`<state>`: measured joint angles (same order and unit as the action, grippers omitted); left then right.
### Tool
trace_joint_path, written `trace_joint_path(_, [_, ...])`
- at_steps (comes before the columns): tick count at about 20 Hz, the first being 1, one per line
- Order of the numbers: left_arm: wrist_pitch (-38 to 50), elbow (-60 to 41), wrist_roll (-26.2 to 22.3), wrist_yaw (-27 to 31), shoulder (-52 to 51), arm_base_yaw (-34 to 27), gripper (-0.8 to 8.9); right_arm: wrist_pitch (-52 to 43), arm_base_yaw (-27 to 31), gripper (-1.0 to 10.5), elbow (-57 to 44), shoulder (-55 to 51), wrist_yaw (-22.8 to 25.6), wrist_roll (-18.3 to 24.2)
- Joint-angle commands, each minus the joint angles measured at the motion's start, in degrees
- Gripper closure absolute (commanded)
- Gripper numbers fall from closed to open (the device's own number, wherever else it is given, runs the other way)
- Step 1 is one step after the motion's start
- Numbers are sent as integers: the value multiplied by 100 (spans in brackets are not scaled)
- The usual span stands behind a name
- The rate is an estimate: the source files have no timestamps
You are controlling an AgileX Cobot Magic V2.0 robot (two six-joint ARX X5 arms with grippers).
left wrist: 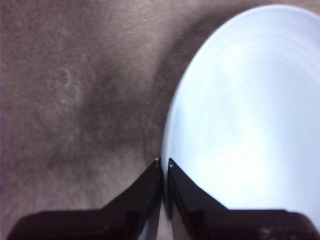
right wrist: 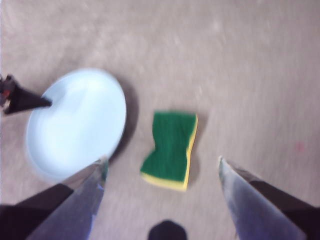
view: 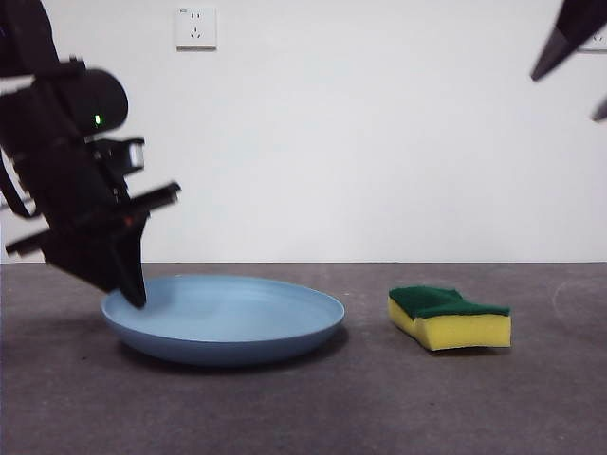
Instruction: Pick up the plate,pick up the cloth,clean the plate with the cloth
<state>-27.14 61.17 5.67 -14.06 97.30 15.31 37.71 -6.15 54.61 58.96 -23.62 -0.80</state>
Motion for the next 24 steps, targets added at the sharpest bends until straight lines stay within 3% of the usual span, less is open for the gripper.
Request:
trace_joint_path(1, [-210, -31, -271, 17, -575, 85, 826, 13, -337, 573, 402, 479, 367, 55])
trace_joint_path(6, [-739, -31, -271, 28, -1978, 160, 826, 61, -1287, 615, 1102, 1781, 1506, 210])
trace_joint_path(9, [-1029, -31, -271, 33, -2579, 164, 826, 46, -1679, 637, 1213, 2476, 1941, 240])
trace_joint_path(18, [-1285, -31, -273, 46, -2929, 164, 826, 15, -1873, 638, 1213, 4103, 1954, 144])
trace_joint_path(22, [-1281, -31, -275, 55, -2929, 164, 826, -7, -1873, 773, 1213, 4548, 1950, 129])
trace_joint_path(24, [-1270, -31, -275, 177, -2918, 164, 826, -15, -1873, 909, 1213, 4614, 1950, 129])
